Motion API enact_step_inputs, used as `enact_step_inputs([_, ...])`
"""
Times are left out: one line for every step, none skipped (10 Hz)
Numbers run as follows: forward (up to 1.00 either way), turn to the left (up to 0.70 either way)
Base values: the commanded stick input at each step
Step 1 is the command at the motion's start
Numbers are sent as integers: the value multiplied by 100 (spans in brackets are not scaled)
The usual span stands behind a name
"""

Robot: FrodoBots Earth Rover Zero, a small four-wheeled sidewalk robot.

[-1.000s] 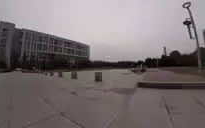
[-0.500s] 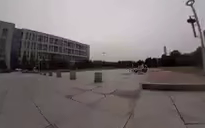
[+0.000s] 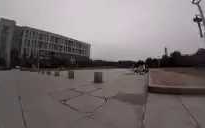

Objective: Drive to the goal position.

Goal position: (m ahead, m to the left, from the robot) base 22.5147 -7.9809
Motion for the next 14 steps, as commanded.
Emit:
enact_step_inputs([70,0])
enact_step_inputs([70,0])
enact_step_inputs([70,0])
enact_step_inputs([70,0])
enact_step_inputs([70,0])
enact_step_inputs([70,0])
enact_step_inputs([70,0])
enact_step_inputs([70,-2])
enact_step_inputs([70,-8])
enact_step_inputs([70,-30])
enact_step_inputs([70,-30])
enact_step_inputs([70,-30])
enact_step_inputs([70,-30])
enact_step_inputs([70,-30])
